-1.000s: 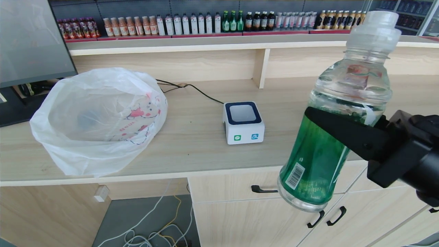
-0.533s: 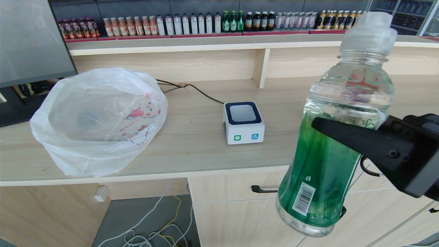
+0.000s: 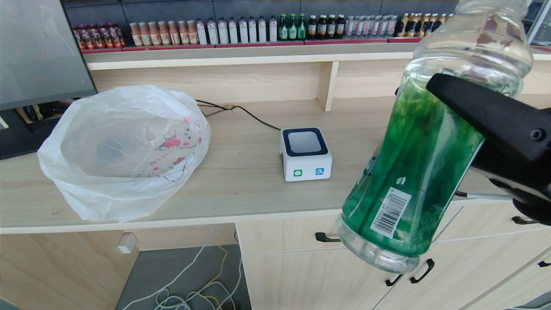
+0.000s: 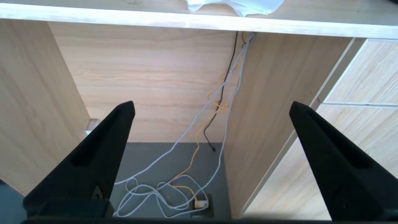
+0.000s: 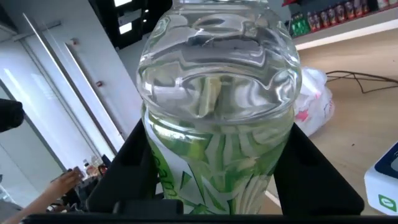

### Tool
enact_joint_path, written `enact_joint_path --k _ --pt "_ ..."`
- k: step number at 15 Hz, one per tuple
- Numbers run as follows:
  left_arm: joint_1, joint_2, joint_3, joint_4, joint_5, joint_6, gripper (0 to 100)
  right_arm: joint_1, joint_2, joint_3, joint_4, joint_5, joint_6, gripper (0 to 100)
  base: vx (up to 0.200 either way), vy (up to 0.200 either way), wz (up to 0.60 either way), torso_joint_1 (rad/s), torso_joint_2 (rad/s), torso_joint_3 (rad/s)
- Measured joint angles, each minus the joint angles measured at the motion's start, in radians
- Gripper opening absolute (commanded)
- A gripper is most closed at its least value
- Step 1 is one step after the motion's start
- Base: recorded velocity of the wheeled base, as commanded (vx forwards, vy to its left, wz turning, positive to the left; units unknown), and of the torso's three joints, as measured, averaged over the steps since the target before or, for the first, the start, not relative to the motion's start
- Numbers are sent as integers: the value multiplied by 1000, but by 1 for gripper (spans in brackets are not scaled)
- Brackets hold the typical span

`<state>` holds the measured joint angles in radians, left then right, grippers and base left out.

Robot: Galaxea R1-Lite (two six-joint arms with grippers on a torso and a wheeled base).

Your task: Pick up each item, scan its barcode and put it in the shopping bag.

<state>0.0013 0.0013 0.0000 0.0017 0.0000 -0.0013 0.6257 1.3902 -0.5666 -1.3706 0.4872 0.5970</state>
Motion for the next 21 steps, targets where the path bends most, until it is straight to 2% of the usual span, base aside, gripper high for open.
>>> enact_joint_path --k 2,6,11,21 --pt "0 0 0 0 0 0 100 -1 17 39 -69 -1 50 0 0 0 0 0 0 0" --pt "-1 0 0 0 0 0 100 -7 30 55 -115 -3 163 0 0 0 0 0 0 0" --pt "0 0 0 0 0 0 100 -11 57 56 -177 -3 166 0 0 0 0 0 0 0" --pt "0 0 0 0 0 0 100 -11 77 59 -181 -1 166 0 0 0 0 0 0 0"
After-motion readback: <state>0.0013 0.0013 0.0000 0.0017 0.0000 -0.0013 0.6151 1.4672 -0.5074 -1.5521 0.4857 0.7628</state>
